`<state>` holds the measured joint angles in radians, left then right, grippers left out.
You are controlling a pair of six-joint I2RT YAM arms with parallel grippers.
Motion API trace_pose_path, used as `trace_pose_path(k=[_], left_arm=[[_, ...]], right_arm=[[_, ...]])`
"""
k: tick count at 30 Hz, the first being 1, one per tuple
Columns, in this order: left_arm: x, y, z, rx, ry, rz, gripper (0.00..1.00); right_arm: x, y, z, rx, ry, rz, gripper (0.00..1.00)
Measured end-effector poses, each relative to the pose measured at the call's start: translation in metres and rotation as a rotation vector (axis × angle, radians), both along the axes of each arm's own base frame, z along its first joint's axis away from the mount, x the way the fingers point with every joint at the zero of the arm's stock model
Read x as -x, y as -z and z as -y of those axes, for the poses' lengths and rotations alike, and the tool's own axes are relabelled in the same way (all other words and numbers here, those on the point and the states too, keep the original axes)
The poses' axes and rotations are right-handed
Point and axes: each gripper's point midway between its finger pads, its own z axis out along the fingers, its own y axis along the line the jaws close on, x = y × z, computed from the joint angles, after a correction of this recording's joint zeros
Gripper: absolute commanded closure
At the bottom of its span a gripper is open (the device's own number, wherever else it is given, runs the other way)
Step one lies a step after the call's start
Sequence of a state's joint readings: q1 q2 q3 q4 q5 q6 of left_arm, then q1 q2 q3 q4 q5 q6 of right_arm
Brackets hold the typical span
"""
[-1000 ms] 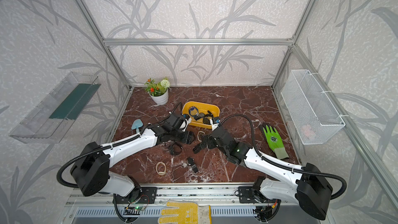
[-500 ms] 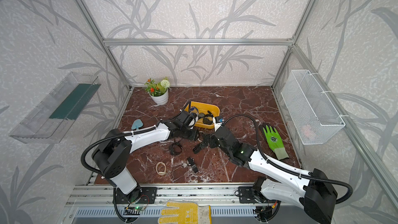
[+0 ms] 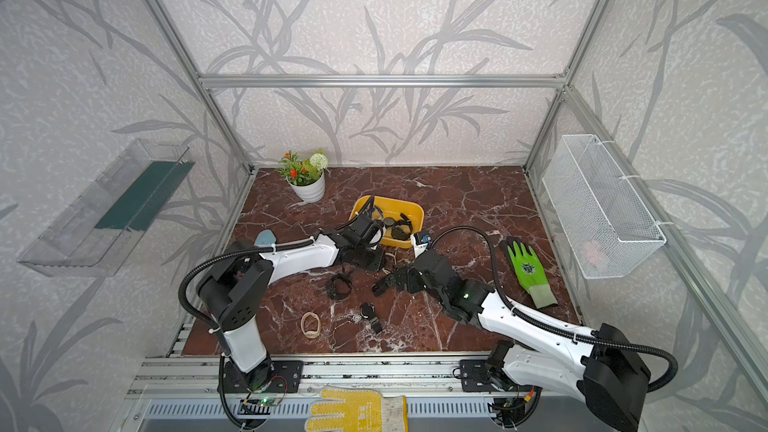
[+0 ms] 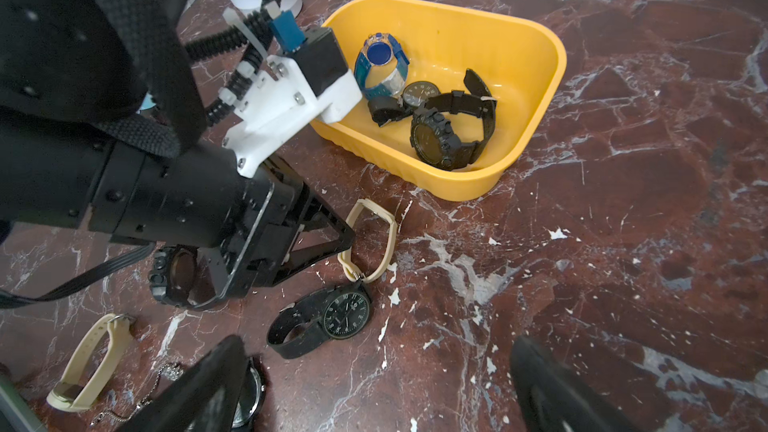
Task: Put the watch into the storage box
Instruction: Pick up the watch at the center of the board.
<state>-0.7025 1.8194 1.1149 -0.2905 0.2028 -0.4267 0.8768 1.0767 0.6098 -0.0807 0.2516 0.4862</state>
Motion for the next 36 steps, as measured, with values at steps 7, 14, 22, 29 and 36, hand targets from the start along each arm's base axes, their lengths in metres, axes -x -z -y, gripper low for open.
trace_pose_path(k=[7, 14, 22, 29, 36], left_arm=[[-0.01, 0.001, 0.006, -0.005, -0.003, 0.01, 0.67], [-0.009, 0.013, 0.003, -0.036, -0.003, -0.011, 0.71], [-0.014, 0.016, 0.008, -0.038, -0.004, -0.013, 0.74], [-0.016, 0.018, 0.008, -0.04, -0.008, -0.017, 0.88], [-0.017, 0.018, 0.009, -0.034, -0.024, -0.024, 1.0]], right_arm=[[0.001, 0.006, -0.003, 0.007, -0.013, -0.018, 0.01], [0.002, 0.006, -0.003, 0.007, -0.013, -0.019, 0.01], [0.002, 0.007, -0.002, 0.007, -0.01, -0.025, 0.01], [0.002, 0.008, -0.002, 0.002, -0.004, -0.031, 0.01], [0.002, 0.008, -0.002, 0.001, -0.003, -0.033, 0.01]])
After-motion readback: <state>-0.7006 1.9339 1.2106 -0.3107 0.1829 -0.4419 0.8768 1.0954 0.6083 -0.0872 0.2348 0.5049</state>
